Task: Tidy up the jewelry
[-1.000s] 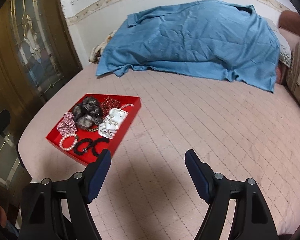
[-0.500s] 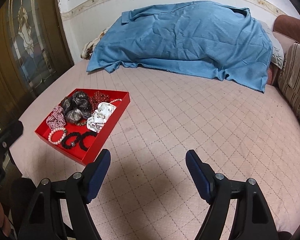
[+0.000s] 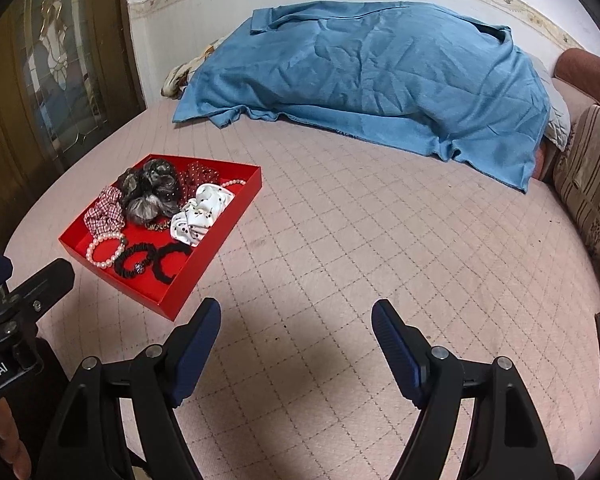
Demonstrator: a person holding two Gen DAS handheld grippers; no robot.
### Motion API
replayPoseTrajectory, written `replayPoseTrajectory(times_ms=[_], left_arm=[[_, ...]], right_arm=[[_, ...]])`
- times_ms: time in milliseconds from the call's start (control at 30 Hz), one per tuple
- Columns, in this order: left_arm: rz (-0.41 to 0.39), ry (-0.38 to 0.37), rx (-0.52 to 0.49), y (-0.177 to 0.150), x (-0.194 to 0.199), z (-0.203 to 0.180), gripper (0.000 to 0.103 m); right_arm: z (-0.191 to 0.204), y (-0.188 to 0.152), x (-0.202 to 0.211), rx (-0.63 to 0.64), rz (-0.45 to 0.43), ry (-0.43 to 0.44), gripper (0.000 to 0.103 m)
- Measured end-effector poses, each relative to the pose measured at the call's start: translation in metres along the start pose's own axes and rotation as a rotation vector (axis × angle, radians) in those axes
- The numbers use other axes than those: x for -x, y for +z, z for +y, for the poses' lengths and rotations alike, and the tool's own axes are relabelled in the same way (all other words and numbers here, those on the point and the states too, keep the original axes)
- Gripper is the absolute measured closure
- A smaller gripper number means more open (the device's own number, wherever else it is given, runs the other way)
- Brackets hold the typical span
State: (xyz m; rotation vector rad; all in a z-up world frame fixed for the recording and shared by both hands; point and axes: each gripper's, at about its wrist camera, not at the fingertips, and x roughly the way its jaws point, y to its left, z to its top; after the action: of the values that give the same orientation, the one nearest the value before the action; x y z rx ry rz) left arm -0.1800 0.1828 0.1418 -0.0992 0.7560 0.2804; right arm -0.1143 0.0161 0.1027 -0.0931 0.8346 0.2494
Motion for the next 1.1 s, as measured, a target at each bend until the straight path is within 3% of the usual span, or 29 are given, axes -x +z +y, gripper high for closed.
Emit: replayPoseTrajectory(times_ms=[533,1100], left_arm=[[0.023,0.008,-0.032,-0.003,-0.003,-0.009,0.000],[0.080,-0.035,-0.009,-0.008,-0.013,-0.007,0.000]], right_arm=[[0.004,-0.005,-0.002,0.024,0.004,-0.012,0.020],[0.005,-0.008,-0.003,0.034,0.006,-0.052,0.020]])
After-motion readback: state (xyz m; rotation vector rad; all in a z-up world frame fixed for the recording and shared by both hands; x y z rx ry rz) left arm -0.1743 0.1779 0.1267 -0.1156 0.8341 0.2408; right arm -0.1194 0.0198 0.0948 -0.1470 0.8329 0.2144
